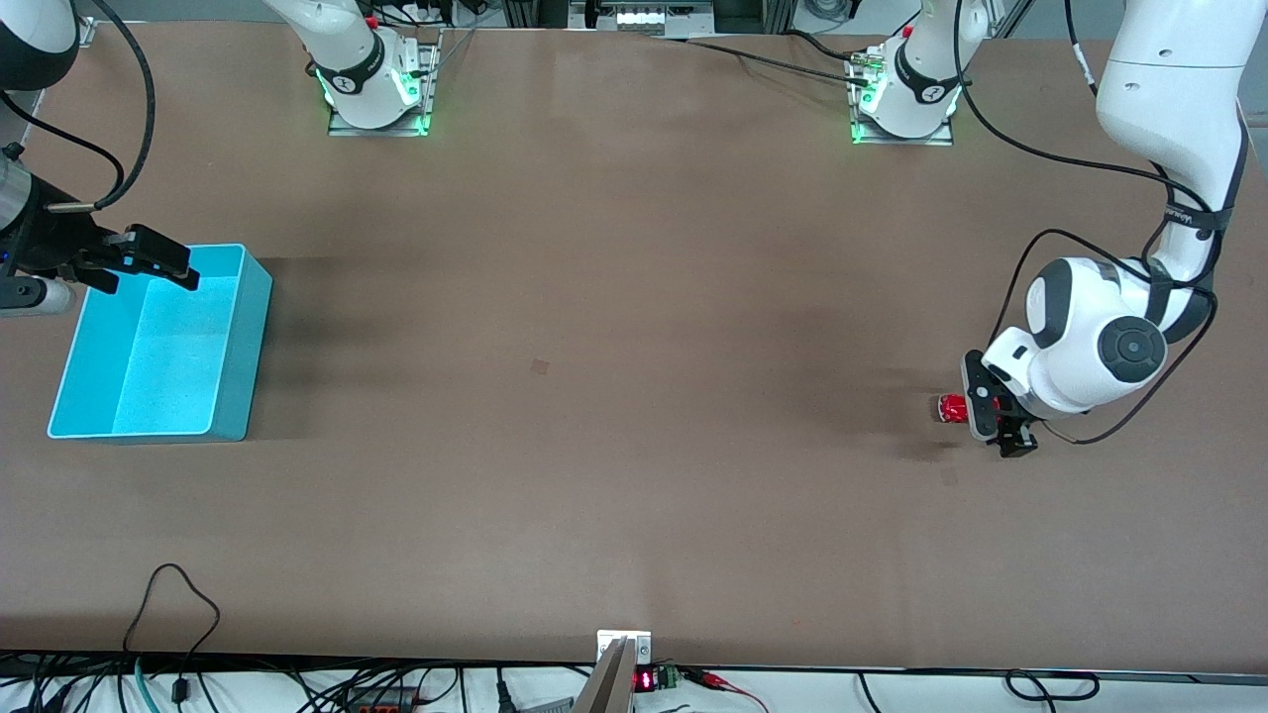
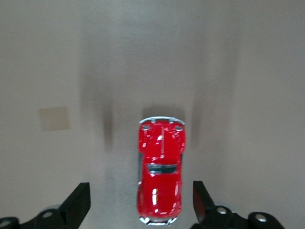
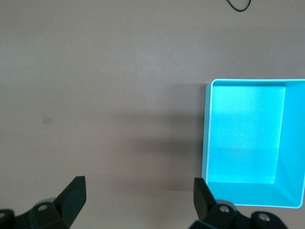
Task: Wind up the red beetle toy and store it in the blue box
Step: 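Close the left gripper on the red toy car's body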
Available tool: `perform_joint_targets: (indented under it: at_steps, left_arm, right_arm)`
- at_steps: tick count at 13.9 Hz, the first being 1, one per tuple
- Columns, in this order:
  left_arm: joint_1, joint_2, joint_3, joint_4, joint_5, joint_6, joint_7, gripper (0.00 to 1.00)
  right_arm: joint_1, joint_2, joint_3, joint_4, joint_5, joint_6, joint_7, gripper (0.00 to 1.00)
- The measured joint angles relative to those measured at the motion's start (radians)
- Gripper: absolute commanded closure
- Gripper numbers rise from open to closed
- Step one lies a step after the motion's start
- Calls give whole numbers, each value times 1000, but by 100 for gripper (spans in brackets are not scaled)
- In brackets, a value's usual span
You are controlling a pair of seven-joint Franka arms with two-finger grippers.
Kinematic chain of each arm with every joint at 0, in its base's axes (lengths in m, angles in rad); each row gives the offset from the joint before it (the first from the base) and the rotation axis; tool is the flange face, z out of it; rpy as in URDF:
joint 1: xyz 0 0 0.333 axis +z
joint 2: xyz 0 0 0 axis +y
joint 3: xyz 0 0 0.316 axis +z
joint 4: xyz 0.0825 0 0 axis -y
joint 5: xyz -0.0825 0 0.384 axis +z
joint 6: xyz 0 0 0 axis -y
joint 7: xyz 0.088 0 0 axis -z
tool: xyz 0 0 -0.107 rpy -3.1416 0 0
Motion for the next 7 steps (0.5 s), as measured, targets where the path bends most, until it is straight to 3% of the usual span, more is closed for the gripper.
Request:
perform_joint_targets:
  at_steps: [1,4,5,7]
  left_arm:
    - [3,1,0,-9,0,3,2,17]
    - [8,2,0,-30,0,8,4,65]
    - [8,2,0,-36,0,9,4,77]
    - [8,2,0,-40,0,14,5,89]
  right_arm:
    - [0,0,0,0,0,0,0,0]
    - [0,0,0,0,0,0,0,0]
    - [0,0,0,0,0,0,0,0]
    - [0,0,0,0,0,0,0,0]
